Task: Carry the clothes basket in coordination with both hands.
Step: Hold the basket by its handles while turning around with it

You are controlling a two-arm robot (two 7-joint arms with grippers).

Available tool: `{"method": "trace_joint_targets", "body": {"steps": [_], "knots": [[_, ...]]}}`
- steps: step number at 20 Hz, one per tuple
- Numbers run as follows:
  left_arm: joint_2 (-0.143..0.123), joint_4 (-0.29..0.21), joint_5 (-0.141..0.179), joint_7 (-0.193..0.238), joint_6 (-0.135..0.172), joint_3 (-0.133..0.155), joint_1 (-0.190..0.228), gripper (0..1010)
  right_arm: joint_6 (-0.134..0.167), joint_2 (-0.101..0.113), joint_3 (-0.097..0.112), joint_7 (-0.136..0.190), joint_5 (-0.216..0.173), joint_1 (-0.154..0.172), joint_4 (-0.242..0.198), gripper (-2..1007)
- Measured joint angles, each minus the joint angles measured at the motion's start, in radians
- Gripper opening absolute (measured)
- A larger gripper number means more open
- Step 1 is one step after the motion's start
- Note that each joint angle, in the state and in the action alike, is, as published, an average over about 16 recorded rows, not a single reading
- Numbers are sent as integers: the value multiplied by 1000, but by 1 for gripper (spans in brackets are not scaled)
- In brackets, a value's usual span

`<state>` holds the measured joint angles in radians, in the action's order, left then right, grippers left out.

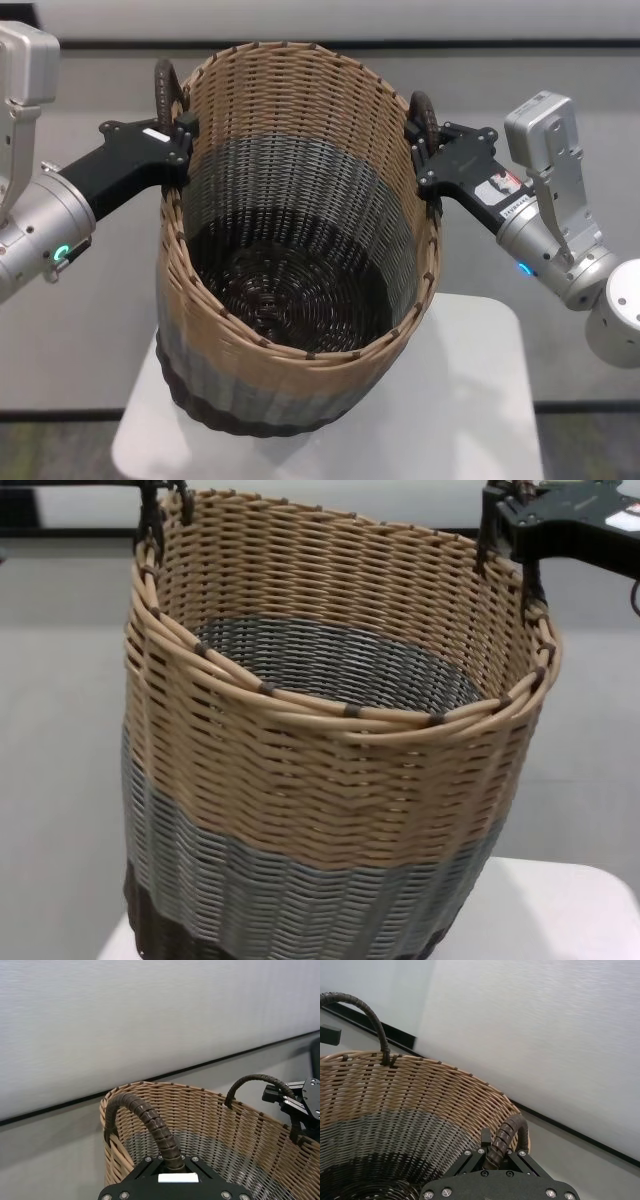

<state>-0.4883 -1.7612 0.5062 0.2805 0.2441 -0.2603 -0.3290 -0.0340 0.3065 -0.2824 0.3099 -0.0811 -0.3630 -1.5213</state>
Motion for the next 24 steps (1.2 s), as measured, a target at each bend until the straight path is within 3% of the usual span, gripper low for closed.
{"method": "trace_joint_targets", "body": {"steps": [24], "knots": [[0,0,1,0,1,1,0,0,0,0,0,0,0,0,0,66]]}}
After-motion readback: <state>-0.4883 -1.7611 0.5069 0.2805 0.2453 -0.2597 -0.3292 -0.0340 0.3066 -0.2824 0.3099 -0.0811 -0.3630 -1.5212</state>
